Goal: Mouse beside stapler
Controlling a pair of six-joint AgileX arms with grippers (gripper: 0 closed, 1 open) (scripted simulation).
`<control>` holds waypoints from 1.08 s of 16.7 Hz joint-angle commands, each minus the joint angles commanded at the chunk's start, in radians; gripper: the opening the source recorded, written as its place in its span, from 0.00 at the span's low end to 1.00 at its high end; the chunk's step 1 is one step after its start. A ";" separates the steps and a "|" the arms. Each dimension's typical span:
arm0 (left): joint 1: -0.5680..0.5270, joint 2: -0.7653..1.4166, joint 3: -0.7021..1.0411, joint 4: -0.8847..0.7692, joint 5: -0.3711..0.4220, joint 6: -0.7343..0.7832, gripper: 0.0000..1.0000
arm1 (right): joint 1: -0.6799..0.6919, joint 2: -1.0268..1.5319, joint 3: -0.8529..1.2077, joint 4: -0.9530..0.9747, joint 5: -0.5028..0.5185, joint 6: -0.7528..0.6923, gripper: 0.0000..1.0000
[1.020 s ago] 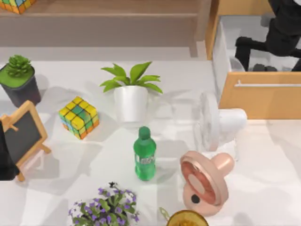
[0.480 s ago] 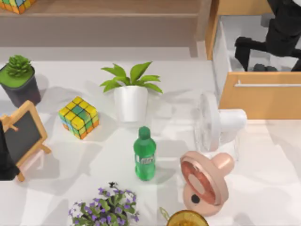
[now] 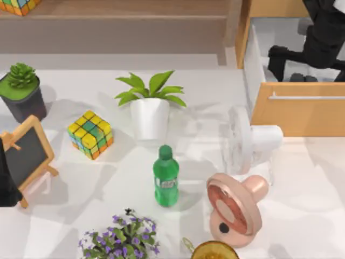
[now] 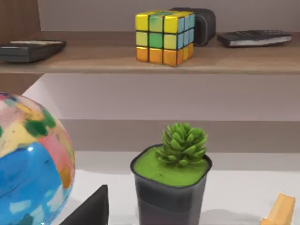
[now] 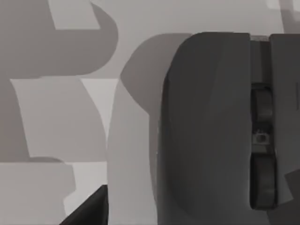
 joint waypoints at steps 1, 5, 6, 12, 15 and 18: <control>0.000 0.000 0.000 0.000 0.000 0.000 1.00 | 0.000 0.000 -0.002 0.003 0.000 0.000 1.00; 0.000 0.000 0.000 0.000 0.000 0.000 1.00 | 0.000 -0.001 -0.011 0.014 0.001 0.000 1.00; 0.000 0.000 0.000 0.000 0.000 0.000 1.00 | 0.001 -0.002 -0.013 0.017 0.001 0.000 1.00; 0.000 0.000 0.000 0.000 0.000 0.000 1.00 | 0.001 0.025 -0.024 0.051 0.000 0.001 1.00; 0.000 0.000 0.000 0.000 0.000 0.000 1.00 | 0.001 0.025 -0.024 0.051 0.000 0.001 1.00; 0.000 0.000 0.000 0.000 0.000 0.000 1.00 | 0.001 0.025 -0.024 0.051 0.000 0.001 0.77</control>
